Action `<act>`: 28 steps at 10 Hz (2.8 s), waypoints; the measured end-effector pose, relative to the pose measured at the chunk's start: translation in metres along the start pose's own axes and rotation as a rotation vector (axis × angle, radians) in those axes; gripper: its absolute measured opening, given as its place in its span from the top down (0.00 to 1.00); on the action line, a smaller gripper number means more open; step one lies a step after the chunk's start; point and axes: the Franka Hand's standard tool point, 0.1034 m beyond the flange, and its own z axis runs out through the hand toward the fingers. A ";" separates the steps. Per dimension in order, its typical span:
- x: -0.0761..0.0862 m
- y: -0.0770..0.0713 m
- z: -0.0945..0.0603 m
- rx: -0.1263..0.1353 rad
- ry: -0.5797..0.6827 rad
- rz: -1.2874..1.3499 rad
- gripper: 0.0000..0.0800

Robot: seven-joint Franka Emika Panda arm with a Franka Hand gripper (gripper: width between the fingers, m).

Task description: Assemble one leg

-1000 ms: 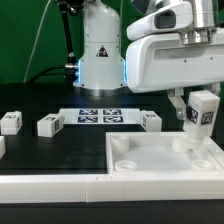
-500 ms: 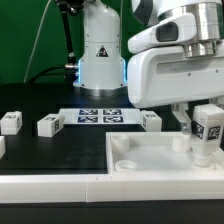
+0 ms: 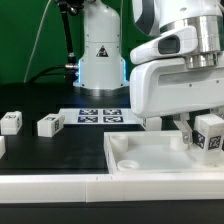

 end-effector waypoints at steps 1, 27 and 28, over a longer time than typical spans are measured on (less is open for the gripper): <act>0.001 -0.001 0.001 -0.005 0.026 -0.003 0.64; 0.027 0.004 -0.019 0.079 -0.358 0.013 0.19; 0.027 0.003 -0.019 0.079 -0.358 0.013 0.30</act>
Offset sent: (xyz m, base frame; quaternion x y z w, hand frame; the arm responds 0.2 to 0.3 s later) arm 0.0000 0.0000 0.0000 0.0000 0.0000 0.0000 1.0000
